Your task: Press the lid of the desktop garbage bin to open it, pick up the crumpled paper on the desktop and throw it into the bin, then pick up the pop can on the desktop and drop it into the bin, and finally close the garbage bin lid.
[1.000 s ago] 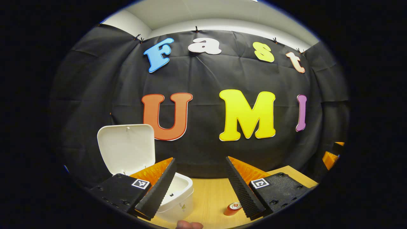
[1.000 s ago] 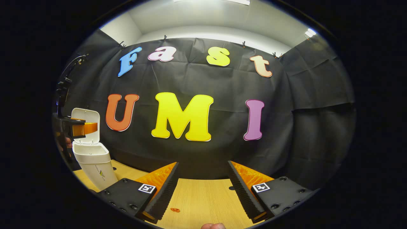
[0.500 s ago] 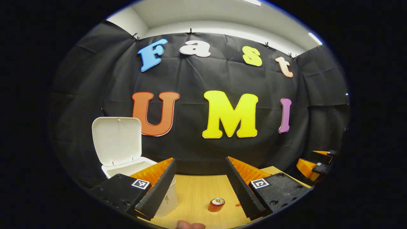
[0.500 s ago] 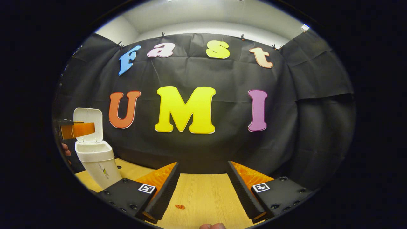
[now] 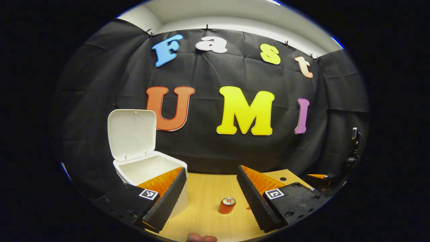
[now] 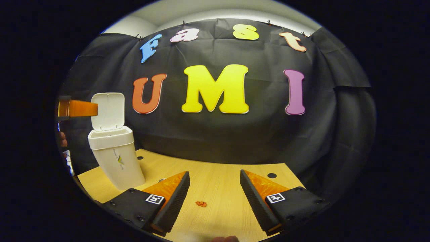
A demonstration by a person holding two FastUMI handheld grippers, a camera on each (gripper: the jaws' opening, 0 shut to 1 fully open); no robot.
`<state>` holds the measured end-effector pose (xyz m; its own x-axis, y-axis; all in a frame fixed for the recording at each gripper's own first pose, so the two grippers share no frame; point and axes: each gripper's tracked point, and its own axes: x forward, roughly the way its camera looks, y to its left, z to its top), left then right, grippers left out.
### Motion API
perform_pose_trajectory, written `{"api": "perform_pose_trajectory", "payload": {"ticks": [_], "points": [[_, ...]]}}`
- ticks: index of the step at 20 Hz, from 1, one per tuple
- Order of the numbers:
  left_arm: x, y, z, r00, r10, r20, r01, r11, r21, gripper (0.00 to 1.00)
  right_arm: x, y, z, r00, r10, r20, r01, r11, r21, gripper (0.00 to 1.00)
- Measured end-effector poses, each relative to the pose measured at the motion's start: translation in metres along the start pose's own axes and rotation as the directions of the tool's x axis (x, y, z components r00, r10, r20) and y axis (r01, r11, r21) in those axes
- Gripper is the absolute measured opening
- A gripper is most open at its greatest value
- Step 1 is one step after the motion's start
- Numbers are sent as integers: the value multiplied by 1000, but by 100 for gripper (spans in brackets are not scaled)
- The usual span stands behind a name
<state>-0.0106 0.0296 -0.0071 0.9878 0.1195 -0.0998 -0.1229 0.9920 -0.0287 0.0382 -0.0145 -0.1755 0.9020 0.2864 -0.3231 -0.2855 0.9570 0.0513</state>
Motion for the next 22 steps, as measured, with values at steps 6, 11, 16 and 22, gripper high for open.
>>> {"api": "perform_pose_trajectory", "payload": {"ticks": [6, 11, 16, 22], "points": [[-15, 18, -2, 999, 41, -13, -40, 999, 22, 99, 36, 15, -58, 990, 83, -112, -89, 995, -53, 94], [-30, 31, -10, 995, 88, -36, -86, 994, 62, 99, 68, 21, -109, 960, 142, -242, -163, 984, -70, 94], [-43, 32, -17, 993, 101, -54, -98, 994, 54, 99, 93, 26, -151, 926, 181, -332, -208, 977, -47, 94], [-53, 41, -28, 984, 152, -95, -148, 988, 46, 99, 131, 30, -200, 880, 183, -439, -221, 974, -38, 95]]}}
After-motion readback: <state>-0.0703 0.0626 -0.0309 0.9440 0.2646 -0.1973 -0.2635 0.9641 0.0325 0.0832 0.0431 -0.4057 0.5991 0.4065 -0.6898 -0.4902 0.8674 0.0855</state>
